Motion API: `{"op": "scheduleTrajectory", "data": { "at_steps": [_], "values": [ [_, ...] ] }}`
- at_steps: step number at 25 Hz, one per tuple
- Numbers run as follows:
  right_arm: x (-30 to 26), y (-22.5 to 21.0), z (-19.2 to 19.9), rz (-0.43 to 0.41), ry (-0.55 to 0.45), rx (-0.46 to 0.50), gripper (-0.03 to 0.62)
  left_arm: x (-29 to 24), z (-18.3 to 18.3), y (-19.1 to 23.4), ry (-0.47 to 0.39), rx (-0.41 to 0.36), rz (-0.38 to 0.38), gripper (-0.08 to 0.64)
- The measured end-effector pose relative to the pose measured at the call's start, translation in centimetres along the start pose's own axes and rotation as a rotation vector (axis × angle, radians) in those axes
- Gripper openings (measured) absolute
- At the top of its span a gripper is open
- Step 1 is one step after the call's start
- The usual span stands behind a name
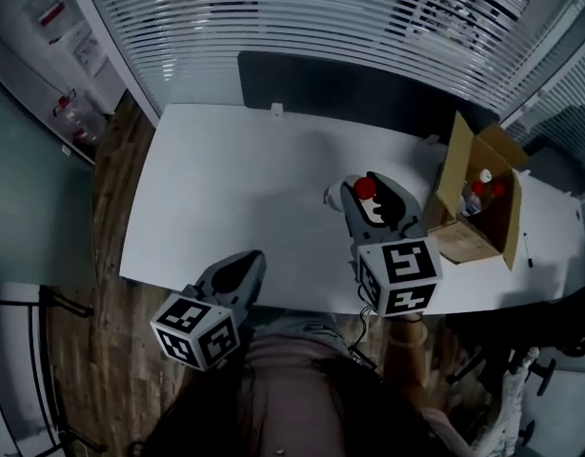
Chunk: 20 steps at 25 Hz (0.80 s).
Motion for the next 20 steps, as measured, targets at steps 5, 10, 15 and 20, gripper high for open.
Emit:
{"op": "scheduleTrajectory", "data": {
  "at_steps": [5,10,15,20],
  "values": [
    [-2.7,2.1,0.1,-0.103,0.019,0.013,0.176,1.6,0.6,0.4,-0.028,0.029,-0.084,0.009],
    [-5.2,4.1,0.3,-0.167,0.035,0.029,0.176,3.9,1.3,1.9,-0.061,0.068,-0.177,0.009],
    [-7.0,5.9,0.6,-0.205,0.054,0.044,0.176,5.8,1.6,3.0,-0.087,0.092,-0.238,0.009],
    [-8.8,7.4,1.4,-0.23,0.082,0.054,0.176,6.8,1.8,3.9,-0.099,0.1,-0.268,0.009]
  ]
}}
Point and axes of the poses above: the fingertips, and each gripper's own axes: x backward along the fingers, y to its left, z out of its underside, the point moved 9 cm from there along x, backward along the fingers, and after that the axes turned 4 degrees about -x, right-handed, at the moved point
